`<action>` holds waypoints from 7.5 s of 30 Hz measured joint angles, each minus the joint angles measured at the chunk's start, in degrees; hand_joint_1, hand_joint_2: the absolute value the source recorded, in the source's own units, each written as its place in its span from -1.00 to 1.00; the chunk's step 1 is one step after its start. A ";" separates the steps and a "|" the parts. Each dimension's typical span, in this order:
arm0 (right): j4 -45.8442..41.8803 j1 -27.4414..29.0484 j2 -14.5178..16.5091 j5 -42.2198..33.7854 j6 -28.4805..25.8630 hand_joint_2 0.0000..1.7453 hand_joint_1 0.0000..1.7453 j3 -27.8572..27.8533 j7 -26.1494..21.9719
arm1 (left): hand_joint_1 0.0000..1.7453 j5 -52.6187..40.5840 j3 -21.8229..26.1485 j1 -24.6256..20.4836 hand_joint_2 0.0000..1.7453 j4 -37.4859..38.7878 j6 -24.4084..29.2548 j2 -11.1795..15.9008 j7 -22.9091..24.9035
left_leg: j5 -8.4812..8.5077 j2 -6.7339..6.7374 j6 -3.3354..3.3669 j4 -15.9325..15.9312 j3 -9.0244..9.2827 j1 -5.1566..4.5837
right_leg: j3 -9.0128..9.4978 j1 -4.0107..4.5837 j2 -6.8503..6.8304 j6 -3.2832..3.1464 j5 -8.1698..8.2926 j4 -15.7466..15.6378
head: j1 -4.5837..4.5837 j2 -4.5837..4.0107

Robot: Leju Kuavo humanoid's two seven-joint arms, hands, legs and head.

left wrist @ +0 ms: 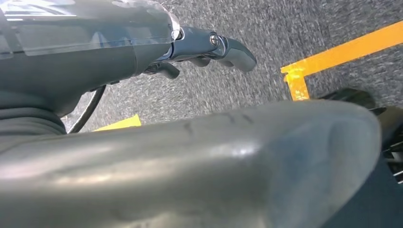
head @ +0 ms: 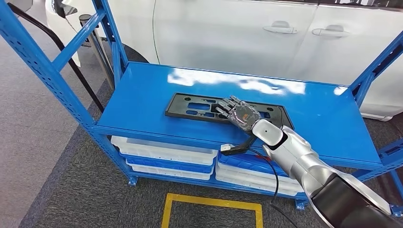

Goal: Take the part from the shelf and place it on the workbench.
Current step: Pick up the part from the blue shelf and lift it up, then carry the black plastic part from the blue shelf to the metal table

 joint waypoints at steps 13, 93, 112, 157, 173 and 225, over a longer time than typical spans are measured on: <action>6.48 -3.78 2.09 -0.73 2.72 1.00 1.00 0.44 -2.13 | -1.00 0.15 0.09 0.11 -1.00 0.01 0.21 -0.05 0.02 | -6.59 0.15 -2.78 16.11 -7.62 0.43 | 2.76 -0.09 -0.16 -2.45 1.75 -6.17 | 0.00 0.00; -65.01 39.22 -4.18 -98.22 38.48 1.00 1.00 -26.89 -20.39 | -1.00 -1.83 1.81 -0.40 1.00 0.01 9.84 -0.93 -6.67 | -1.80 1.08 -0.65 -0.27 1.87 0.25 | 1.80 0.08 -1.99 0.00 1.05 -3.87 | 0.00 0.00; -66.63 39.76 2.93 -97.55 39.85 1.00 1.00 -30.51 -17.05 | -1.00 -1.69 1.87 -0.94 1.00 0.01 9.99 -0.77 -6.21 | -2.42 -3.12 -0.82 -0.21 2.68 0.14 | 1.53 0.11 6.22 -1.36 2.36 -5.65 | -0.01 0.00; -67.78 40.36 4.88 -97.00 43.46 1.00 1.00 -34.62 -17.33 | -1.00 -0.98 2.87 -1.60 1.00 0.01 7.73 -0.78 -5.19 | 3.10 1.33 -0.82 0.50 -2.70 -0.47 | 8.55 0.37 -0.31 -1.07 -3.09 -6.08 | -0.01 0.00; -67.77 38.75 6.07 -97.04 43.97 1.00 1.00 -34.71 -17.23 | -1.00 -0.60 3.35 -1.10 1.00 0.01 7.78 -0.66 -5.33 | -6.31 0.08 -1.32 -0.52 7.35 0.06 | -2.17 -0.12 -0.20 -0.31 7.00 -5.48 | 0.00 0.00; -67.70 39.84 7.08 -97.73 45.36 1.00 1.00 -36.01 -15.84 | -1.00 -1.46 4.13 -1.44 1.00 0.01 7.89 -0.32 -5.57 | -8.18 0.98 -3.09 15.18 -6.22 -0.15 | 6.40 0.56 0.05 -3.87 -0.44 -7.38 | -0.02 0.00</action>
